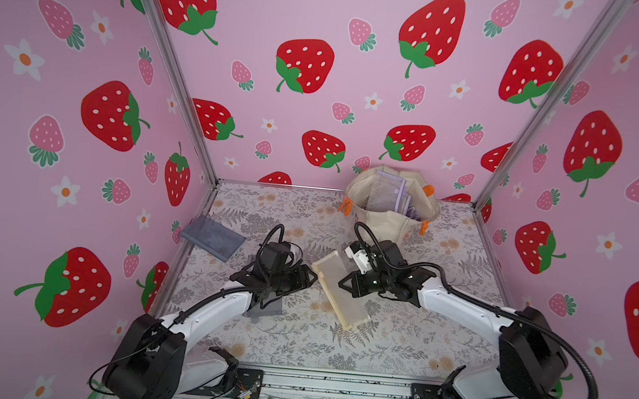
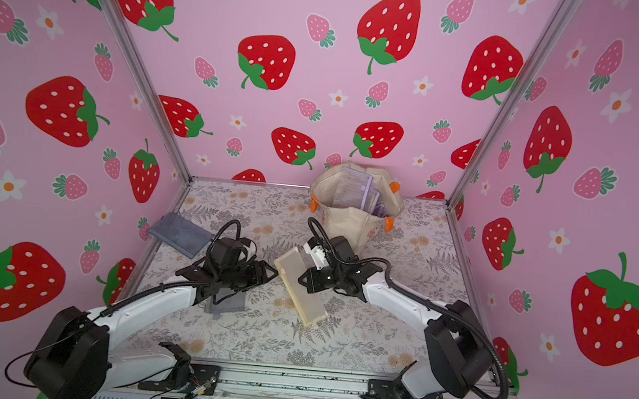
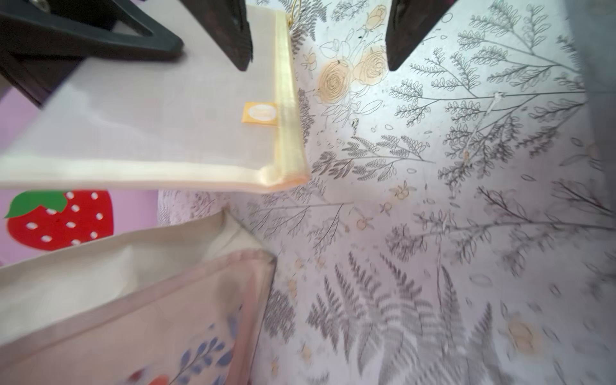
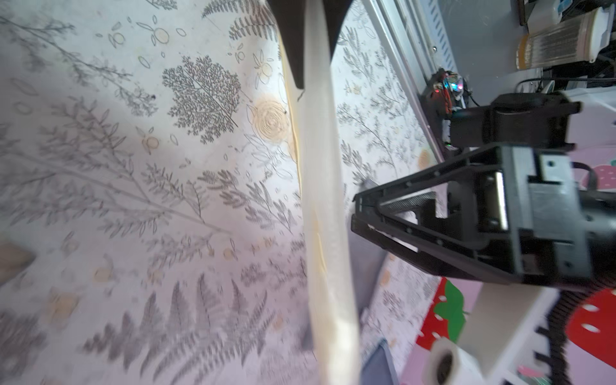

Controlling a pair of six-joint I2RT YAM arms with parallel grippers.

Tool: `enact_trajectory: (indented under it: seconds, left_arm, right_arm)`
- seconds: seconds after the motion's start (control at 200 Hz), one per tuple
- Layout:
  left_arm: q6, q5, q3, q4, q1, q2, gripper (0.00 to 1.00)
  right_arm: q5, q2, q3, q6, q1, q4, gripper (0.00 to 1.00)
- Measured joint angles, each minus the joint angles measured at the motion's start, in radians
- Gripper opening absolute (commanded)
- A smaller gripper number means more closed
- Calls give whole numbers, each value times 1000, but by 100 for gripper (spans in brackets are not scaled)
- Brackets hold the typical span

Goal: Put the pencil pouch into the canvas bag
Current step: Pick up the pencil pouch from the center of the board, then place the pencil pouch in the canvas bag.

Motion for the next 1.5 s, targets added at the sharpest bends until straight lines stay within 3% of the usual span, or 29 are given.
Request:
enact_trajectory:
  seconds: [0.165, 0.34, 0.555, 0.84, 1.106, 1.501]
  left_arm:
    - [87, -56, 92, -110, 7, -103, 87]
    - [154, -64, 126, -189, 12, -122, 91]
    - [187, -50, 134, -232, 12, -125, 91]
    - [181, -39, 132, -233, 12, -170, 91]
    - [173, -40, 132, -241, 14, -196, 91]
    - [171, -39, 132, -239, 19, -119, 91]
  right_arm:
    - [13, -60, 206, -53, -69, -113, 0]
    - [-8, -39, 431, -91, -218, -204, 0]
    - [-70, 63, 696, -98, -385, -207, 0]
    - [-130, 311, 992, -67, -570, -172, 0]
    - [-154, 489, 1010, -2, -679, -109, 0]
    - [-196, 475, 612, 88, -653, 103, 0]
